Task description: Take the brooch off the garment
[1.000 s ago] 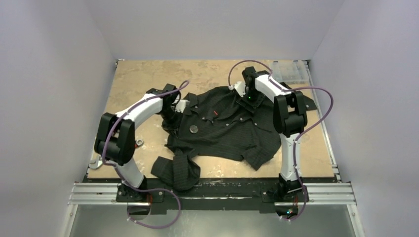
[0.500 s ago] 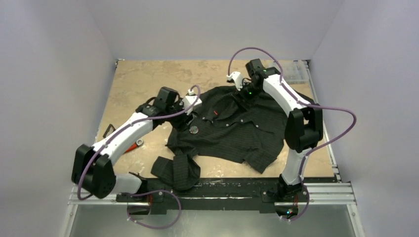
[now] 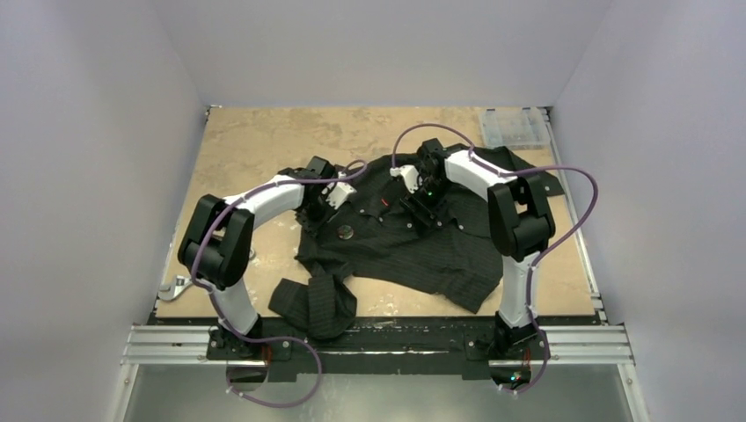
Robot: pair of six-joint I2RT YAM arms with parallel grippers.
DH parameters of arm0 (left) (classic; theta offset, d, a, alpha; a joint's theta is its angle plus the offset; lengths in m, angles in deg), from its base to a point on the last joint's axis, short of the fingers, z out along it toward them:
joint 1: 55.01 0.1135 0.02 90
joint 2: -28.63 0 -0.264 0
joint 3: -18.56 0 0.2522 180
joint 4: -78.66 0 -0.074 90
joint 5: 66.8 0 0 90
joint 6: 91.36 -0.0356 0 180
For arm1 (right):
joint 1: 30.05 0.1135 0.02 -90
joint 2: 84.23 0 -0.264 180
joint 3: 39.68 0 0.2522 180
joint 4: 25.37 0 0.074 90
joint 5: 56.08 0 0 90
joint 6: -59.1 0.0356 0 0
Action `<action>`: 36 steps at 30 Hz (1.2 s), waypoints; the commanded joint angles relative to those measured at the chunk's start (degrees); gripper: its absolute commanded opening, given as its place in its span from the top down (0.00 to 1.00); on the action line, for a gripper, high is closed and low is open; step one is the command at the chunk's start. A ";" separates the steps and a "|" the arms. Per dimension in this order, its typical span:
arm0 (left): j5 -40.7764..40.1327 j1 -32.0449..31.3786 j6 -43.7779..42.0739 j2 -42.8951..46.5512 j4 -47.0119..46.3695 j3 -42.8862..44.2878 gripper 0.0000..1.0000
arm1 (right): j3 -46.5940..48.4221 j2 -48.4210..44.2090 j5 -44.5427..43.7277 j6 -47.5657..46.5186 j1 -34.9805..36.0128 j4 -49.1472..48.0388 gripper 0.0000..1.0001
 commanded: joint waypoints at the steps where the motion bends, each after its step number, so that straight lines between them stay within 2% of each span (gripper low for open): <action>1: 0.97 0.91 2.22 4.72 6.42 -3.98 0.73 | -0.82 -0.27 -2.70 -1.01 -0.31 -0.97 0.34; 3: 3.48 0.47 1.35 8.19 5.91 -7.35 0.72 | -3.08 -2.37 -2.06 -3.32 -0.35 -0.93 0.34; 5: 6.72 0.38 -0.60 14.02 2.65 -10.48 0.68 | -5.68 -5.32 -0.78 -5.55 -0.43 -1.04 0.34; 10: 13.42 0.23 -8.08 29.62 -14.70 -15.36 0.53 | -6.33 -11.21 3.42 -11.08 -0.35 2.62 0.37; 12: 14.39 0.21 -11.64 30.14 -19.53 -14.63 0.52 | -5.26 -12.40 5.79 -11.02 -0.38 2.44 0.38; 14: 17.01 0.00 -15.61 26.41 -19.61 -11.60 0.54 | -3.09 -12.79 6.60 -8.83 -0.43 0.86 0.39; 16: 19.62 -0.69 -19.03 23.33 -19.19 -9.64 0.57 | 0.62 -10.88 11.05 -5.21 -0.27 0.61 0.40; 18: 20.82 -2.37 -23.19 22.69 -21.85 -11.37 0.57 | 3.44 -7.68 15.32 -2.22 0.07 2.03 0.43; 23: 8.11 -11.36 -30.95 18.07 -24.01 -14.93 0.63 | 1.43 -2.91 18.81 0.76 0.72 1.40 0.45; 27: 4.26 -14.77 -32.31 15.72 -23.53 -16.34 0.63 | -2.11 -2.37 16.59 -0.19 0.79 0.53 0.45; 32: 2.28 -18.46 -35.52 14.01 -22.28 -20.02 0.57 | -5.95 -2.71 15.52 -0.54 0.78 0.00 0.45; 36: -2.72 -21.02 -35.46 11.53 -25.92 -21.90 0.58 | -7.36 -2.83 14.81 -0.96 0.79 0.56 0.45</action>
